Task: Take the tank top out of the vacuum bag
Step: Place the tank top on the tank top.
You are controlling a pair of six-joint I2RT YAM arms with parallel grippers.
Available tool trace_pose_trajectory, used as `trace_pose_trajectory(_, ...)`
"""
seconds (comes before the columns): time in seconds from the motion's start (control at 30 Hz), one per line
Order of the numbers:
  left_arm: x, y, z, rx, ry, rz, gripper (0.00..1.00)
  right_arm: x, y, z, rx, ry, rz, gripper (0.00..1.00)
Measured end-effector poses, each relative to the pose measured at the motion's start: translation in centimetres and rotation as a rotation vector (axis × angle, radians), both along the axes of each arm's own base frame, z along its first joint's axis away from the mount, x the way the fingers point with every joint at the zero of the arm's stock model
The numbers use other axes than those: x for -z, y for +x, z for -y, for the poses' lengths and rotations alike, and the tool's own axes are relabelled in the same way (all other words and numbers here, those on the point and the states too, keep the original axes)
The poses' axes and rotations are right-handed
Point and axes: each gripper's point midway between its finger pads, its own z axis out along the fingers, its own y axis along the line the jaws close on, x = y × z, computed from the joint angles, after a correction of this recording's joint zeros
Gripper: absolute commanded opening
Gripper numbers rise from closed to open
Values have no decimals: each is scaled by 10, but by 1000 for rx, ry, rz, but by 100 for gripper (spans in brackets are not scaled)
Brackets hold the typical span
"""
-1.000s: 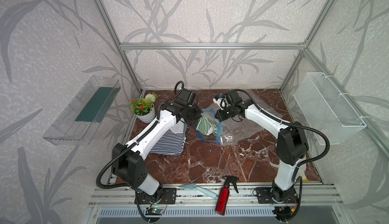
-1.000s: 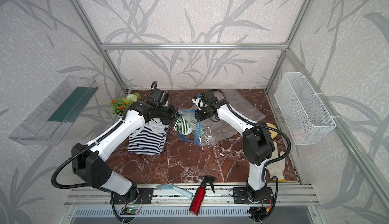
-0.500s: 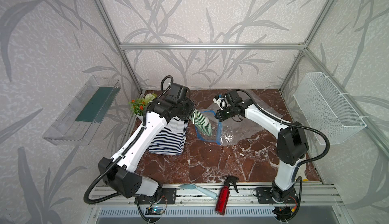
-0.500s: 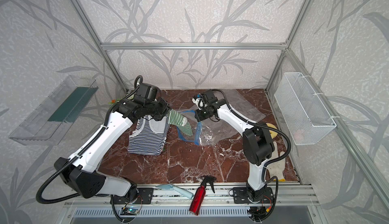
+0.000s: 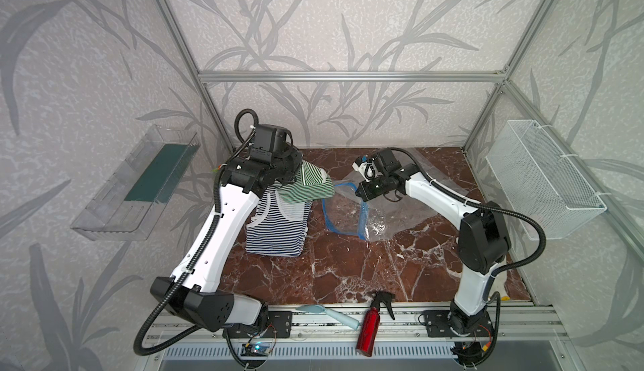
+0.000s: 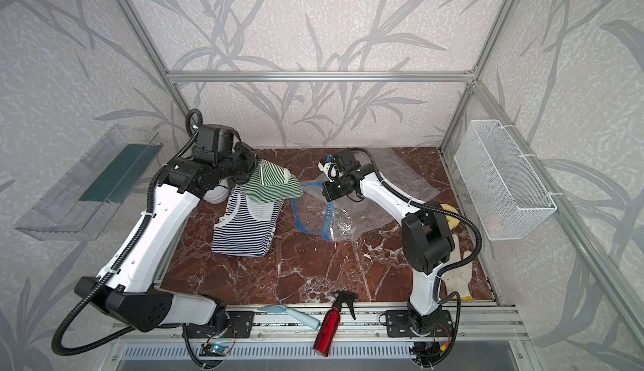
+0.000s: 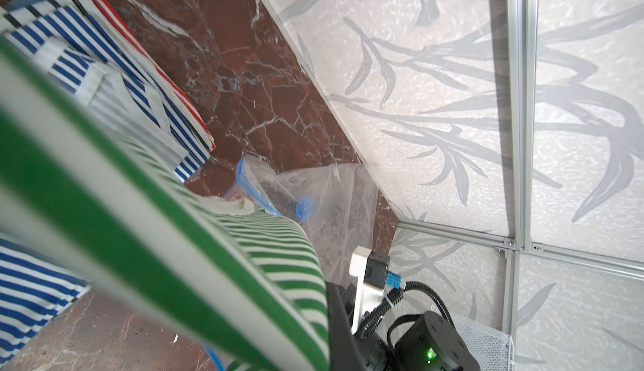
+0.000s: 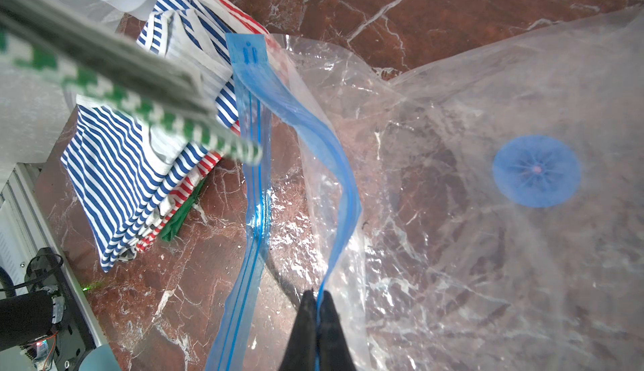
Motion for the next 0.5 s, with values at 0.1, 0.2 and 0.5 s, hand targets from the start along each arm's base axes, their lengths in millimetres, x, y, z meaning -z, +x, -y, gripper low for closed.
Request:
trace_pose_trajectory(0.1, -5, 12, -11, -12, 25, 20, 0, 0, 0, 0, 0, 0, 0, 0)
trace_pose_trajectory(0.2, -11, 28, -20, -16, 47, 38, 0, 0, 0, 0, 0, -1, -2, 0)
trace_pose_trajectory(0.5, -14, 75, -37, 22, 111, 54, 0, 0, 0, 0, 0, -1, -1, 0)
